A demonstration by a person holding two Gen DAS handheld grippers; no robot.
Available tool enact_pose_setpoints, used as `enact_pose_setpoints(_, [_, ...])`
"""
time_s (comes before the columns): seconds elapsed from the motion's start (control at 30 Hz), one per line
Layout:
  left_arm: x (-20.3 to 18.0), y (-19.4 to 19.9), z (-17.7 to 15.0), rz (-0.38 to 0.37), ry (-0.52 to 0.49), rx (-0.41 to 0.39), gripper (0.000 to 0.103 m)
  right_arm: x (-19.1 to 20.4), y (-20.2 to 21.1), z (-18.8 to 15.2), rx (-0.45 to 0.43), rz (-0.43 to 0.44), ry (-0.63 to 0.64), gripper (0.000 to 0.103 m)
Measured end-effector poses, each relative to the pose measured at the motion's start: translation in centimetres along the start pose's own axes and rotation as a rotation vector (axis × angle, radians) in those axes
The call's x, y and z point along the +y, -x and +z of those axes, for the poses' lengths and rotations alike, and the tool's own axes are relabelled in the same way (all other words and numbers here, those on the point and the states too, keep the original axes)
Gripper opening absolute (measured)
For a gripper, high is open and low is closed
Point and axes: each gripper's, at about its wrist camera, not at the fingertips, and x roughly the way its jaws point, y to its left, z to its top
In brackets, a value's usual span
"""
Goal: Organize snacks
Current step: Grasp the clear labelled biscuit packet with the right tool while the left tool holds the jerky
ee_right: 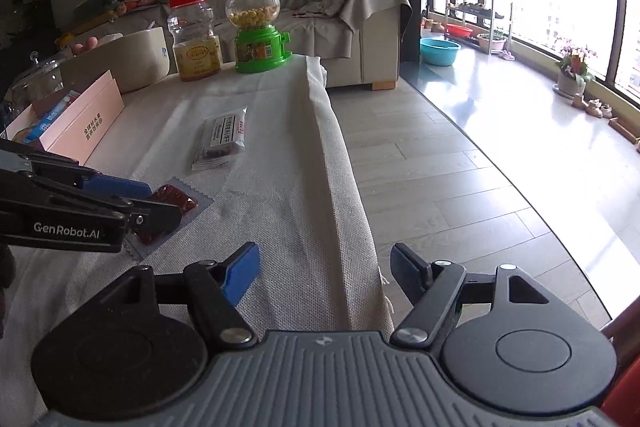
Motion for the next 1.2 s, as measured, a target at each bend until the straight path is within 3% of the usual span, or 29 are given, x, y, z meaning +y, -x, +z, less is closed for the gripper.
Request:
enact_pose_setpoints(0.13, [1.0,1.9,-1.9,-0.011,0.024,-0.009,0.044,0.5,0.3,1.0,-0.019,0.023,0.014,0.073])
enact_pose_setpoints(0.27, [2.3,5.1,-5.1,0.046,0.072,-0.005,0.044,1.8,-0.3,3.5,-0.032,0.071,0.064,0.073])
enact_pose_setpoints(0.47, [5.7,9.5,-9.3,0.124,0.226,0.013,0.044,4.5,-5.0,7.8,0.001,0.151,0.091,0.072])
enact_pose_setpoints(0.6, [7.1,11.1,-10.7,0.145,0.283,0.016,0.044,6.4,-9.4,9.4,0.060,0.148,0.110,0.071])
enact_pose_setpoints(0.7, [7.2,11.3,-11.0,0.143,0.290,0.002,0.044,7.6,-11.8,9.5,0.104,0.129,0.143,0.057])
enact_pose_setpoints(0.73, [7.0,11.3,-11.1,0.149,0.292,-0.004,0.044,8.1,-11.9,9.4,0.088,0.106,0.168,0.043])
enact_pose_setpoints(0.9, [6.2,11.3,-11.2,0.179,0.282,-0.015,0.044,10.2,-9.0,8.8,0.102,0.199,0.223,0.039])
enact_pose_setpoints(1.07, [6.3,11.4,-11.4,0.173,0.283,-0.026,0.044,12.4,-4.3,5.9,0.128,0.334,0.272,0.039])
enact_pose_setpoints(1.2, [6.4,11.6,-11.7,0.162,0.291,-0.030,0.044,13.7,-1.5,3.3,0.151,0.382,0.297,0.039])
